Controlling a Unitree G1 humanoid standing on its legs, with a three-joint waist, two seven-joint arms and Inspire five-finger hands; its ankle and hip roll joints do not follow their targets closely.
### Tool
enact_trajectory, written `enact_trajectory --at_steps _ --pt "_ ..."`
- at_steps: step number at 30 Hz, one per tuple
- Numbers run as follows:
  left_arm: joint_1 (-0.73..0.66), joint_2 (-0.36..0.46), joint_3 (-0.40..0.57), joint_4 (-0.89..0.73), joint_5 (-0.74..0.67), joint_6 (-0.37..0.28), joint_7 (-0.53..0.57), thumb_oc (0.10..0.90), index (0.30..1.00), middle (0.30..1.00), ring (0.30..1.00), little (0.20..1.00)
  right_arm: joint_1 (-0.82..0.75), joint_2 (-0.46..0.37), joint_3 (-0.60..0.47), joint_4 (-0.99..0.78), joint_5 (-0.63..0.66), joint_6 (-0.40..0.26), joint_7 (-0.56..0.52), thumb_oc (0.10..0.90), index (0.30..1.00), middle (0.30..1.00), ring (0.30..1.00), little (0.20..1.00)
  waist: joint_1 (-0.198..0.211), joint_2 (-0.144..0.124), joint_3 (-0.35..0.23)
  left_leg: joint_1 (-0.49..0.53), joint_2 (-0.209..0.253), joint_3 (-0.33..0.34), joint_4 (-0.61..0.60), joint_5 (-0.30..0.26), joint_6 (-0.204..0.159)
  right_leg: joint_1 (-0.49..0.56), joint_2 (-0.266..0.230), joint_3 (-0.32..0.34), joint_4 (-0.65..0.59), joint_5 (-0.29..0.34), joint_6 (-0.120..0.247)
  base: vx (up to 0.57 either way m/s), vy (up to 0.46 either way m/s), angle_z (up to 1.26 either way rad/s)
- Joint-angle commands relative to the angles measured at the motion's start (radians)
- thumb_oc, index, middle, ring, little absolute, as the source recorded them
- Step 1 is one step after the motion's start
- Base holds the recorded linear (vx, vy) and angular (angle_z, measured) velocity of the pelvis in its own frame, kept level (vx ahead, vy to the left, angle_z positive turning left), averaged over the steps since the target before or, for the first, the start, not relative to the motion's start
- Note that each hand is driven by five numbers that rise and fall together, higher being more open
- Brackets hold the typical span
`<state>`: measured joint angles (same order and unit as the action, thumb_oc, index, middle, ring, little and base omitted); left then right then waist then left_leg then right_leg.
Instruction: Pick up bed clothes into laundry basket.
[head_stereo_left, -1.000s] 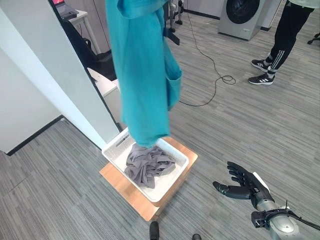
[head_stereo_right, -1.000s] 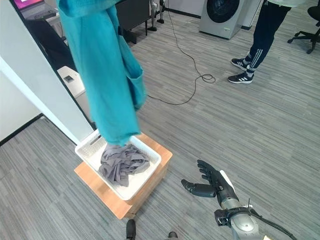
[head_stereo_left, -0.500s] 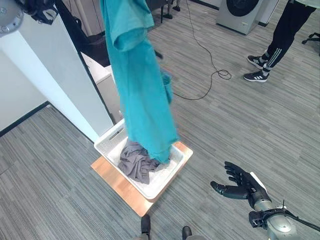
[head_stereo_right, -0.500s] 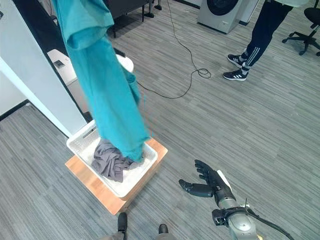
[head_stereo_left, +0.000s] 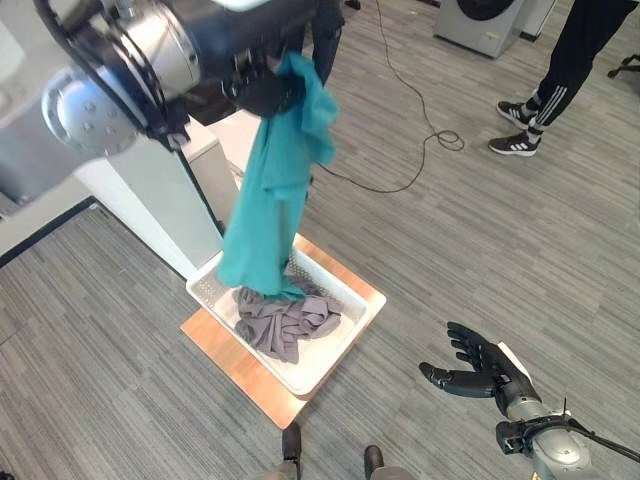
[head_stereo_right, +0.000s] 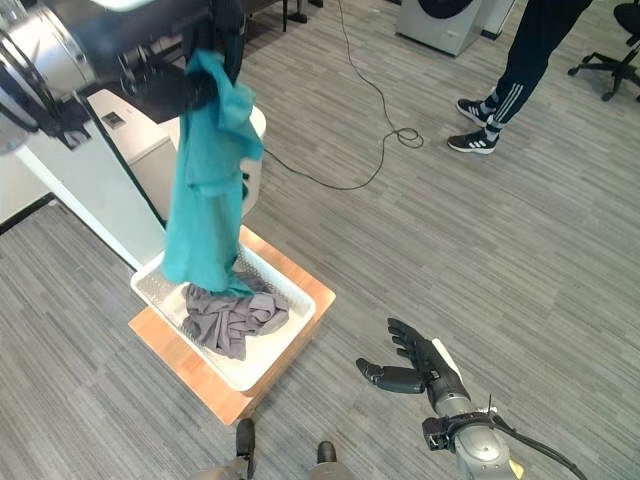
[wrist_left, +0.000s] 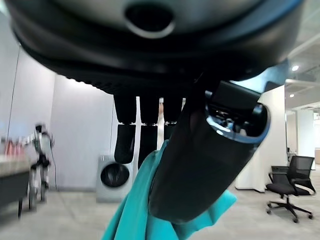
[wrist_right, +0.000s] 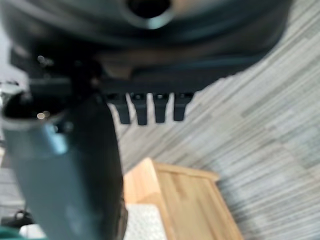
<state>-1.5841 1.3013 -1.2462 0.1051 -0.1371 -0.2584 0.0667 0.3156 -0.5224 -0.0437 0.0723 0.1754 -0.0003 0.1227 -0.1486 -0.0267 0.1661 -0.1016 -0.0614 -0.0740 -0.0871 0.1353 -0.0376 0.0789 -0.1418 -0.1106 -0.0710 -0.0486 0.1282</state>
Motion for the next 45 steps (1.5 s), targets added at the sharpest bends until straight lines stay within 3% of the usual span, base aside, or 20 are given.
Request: enact_trajectory --at_steps 1,8,12,21,32,33,34,40,45 --pt "0.032 0.000 0.173 0.107 0.023 0.024 -0.002 0.400 0.300 0.300 0.300 0.300 -0.033 -0.017 -0.075 -0.109 -0.006 -0.100 -0.027 0.800 0.900 0.900 0.900 0.900 0.022 -0.026 0.001 0.074 0.097 0.063 0.012 -0.126 -0.034 -0.094 -0.041 0.051 0.067 0.014 0.076 -0.03 0.004 0.00" --pt "0.278 -0.062 0.310 0.196 0.078 0.050 -0.042 0.400 0.300 0.300 0.300 0.300 -0.051 -0.030 -0.063 -0.128 -0.004 -0.106 -0.028 0.800 0.900 0.900 0.900 0.900 0.010 -0.039 0.033 0.068 0.102 0.075 0.015 -0.123 -0.034 -0.111 -0.038 0.061 0.080 0.014 0.072 -0.05 0.005 -0.02" --pt "0.389 -0.170 0.392 0.348 0.116 0.080 -0.043 0.400 0.300 0.300 0.300 0.300 -0.091 -0.055 -0.035 -0.135 -0.004 -0.113 -0.035 0.800 0.900 0.900 0.900 0.900 -0.005 -0.051 0.057 0.053 0.109 0.089 0.015 -0.118 -0.035 -0.135 -0.032 0.071 0.086 0.019 0.070 -0.05 0.010 -0.03" --pt "0.458 -0.224 0.400 0.306 0.209 0.088 -0.081 0.400 0.300 0.300 0.300 0.300 -0.102 -0.055 -0.013 -0.145 -0.033 -0.113 -0.045 0.800 0.900 0.900 0.900 0.900 -0.006 -0.060 0.067 0.046 0.112 0.102 0.014 -0.120 -0.034 -0.148 -0.028 0.079 0.079 0.029 0.072 0.00 0.003 -0.03" --pt "0.575 -0.288 0.392 0.208 0.237 0.094 -0.175 0.402 0.302 0.302 0.302 0.302 -0.109 -0.066 -0.018 -0.149 -0.046 -0.107 -0.058 0.800 0.900 0.900 0.900 0.900 -0.006 -0.050 0.077 0.047 0.107 0.101 0.013 -0.124 -0.032 -0.145 -0.029 0.077 0.074 0.025 0.070 0.00 0.001 -0.01" --pt "0.581 -0.288 0.388 0.202 0.243 0.097 -0.183 0.733 0.799 0.799 0.799 0.799 -0.107 -0.066 -0.020 -0.149 -0.047 -0.105 -0.058 0.800 0.900 0.900 0.900 0.900 -0.005 -0.049 0.078 0.048 0.107 0.101 0.014 -0.124 -0.032 -0.144 -0.029 0.077 0.074 0.025 0.070 0.00 0.000 0.00" --pt "0.581 -0.288 0.388 0.201 0.243 0.097 -0.183 0.800 0.900 0.900 0.900 0.900 -0.107 -0.066 -0.020 -0.149 -0.047 -0.105 -0.058 0.800 0.900 0.900 0.900 0.900 -0.005 -0.049 0.078 0.048 0.107 0.101 0.014 -0.124 -0.032 -0.144 -0.029 0.077 0.074 0.025 0.070 0.00 0.000 0.00" --pt "0.586 -0.269 0.360 0.179 0.264 0.113 -0.234 0.800 0.900 0.900 0.900 0.900 -0.105 -0.072 -0.025 -0.142 -0.053 -0.097 -0.057 0.800 0.900 0.900 0.900 0.900 -0.005 -0.043 0.081 0.048 0.105 0.100 0.012 -0.126 -0.031 -0.145 -0.029 0.075 0.074 0.025 0.070 0.00 0.000 0.00" --pt "0.522 -0.208 0.322 0.125 0.264 0.139 -0.274 0.800 0.900 0.900 0.900 0.900 -0.097 -0.070 -0.023 -0.138 -0.056 -0.076 -0.037 0.800 0.900 0.900 0.900 0.900 0.002 -0.033 0.076 0.047 0.102 0.093 0.012 -0.127 -0.031 -0.140 -0.032 0.067 0.073 0.024 0.071 0.00 0.000 0.00"
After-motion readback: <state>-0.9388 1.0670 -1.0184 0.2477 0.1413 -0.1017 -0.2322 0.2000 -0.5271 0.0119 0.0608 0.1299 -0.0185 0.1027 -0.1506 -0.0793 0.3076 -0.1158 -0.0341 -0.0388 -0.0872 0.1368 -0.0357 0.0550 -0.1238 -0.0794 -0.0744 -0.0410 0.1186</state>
